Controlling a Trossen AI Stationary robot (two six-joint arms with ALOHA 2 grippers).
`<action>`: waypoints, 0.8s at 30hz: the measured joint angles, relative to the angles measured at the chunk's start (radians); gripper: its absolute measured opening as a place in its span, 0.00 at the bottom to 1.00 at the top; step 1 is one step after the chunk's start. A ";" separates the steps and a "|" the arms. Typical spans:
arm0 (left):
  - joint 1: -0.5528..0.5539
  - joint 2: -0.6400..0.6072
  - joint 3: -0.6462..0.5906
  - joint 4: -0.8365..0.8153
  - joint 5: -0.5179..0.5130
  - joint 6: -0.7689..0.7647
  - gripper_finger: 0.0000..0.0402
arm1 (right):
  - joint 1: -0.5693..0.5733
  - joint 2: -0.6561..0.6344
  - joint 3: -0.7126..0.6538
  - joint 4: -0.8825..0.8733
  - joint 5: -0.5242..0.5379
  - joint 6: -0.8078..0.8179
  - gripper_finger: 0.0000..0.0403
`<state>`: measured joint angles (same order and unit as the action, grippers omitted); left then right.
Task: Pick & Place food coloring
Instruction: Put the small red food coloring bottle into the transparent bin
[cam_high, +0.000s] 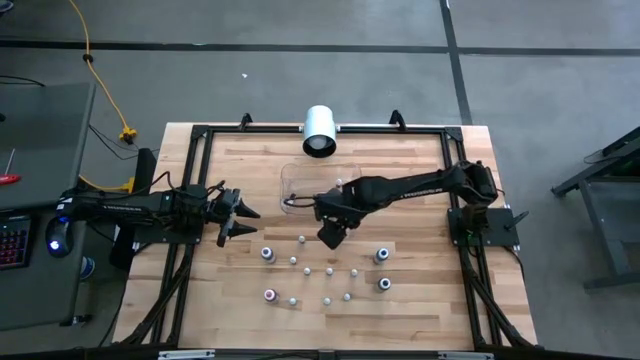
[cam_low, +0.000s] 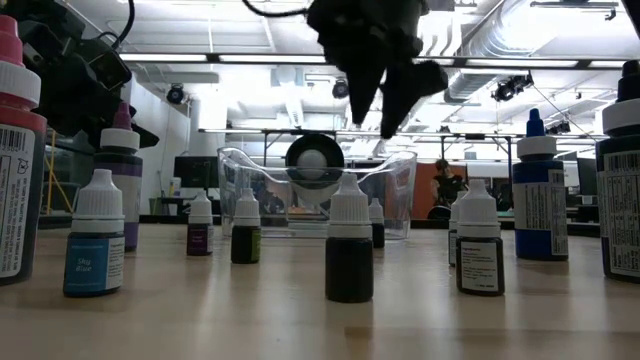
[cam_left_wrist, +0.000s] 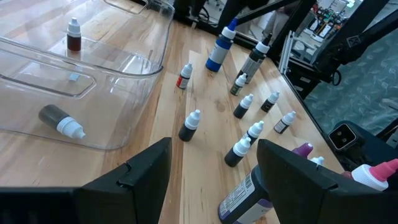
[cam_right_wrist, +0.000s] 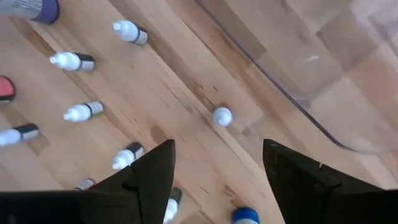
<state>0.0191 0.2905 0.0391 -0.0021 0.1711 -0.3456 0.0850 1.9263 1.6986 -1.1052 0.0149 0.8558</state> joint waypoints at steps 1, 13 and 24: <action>0.000 0.000 0.000 0.000 0.000 0.000 0.58 | 0.001 0.000 0.010 -0.018 0.010 0.001 0.58; 0.000 0.000 0.000 0.000 0.000 0.000 0.58 | 0.000 0.059 0.013 -0.063 0.003 0.230 0.58; 0.000 0.000 0.000 0.000 -0.003 0.000 0.58 | -0.002 0.145 0.013 -0.030 0.040 0.281 0.58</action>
<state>0.0193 0.2905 0.0391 -0.0021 0.1684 -0.3455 0.0834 2.0716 1.7119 -1.1351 0.0552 1.1372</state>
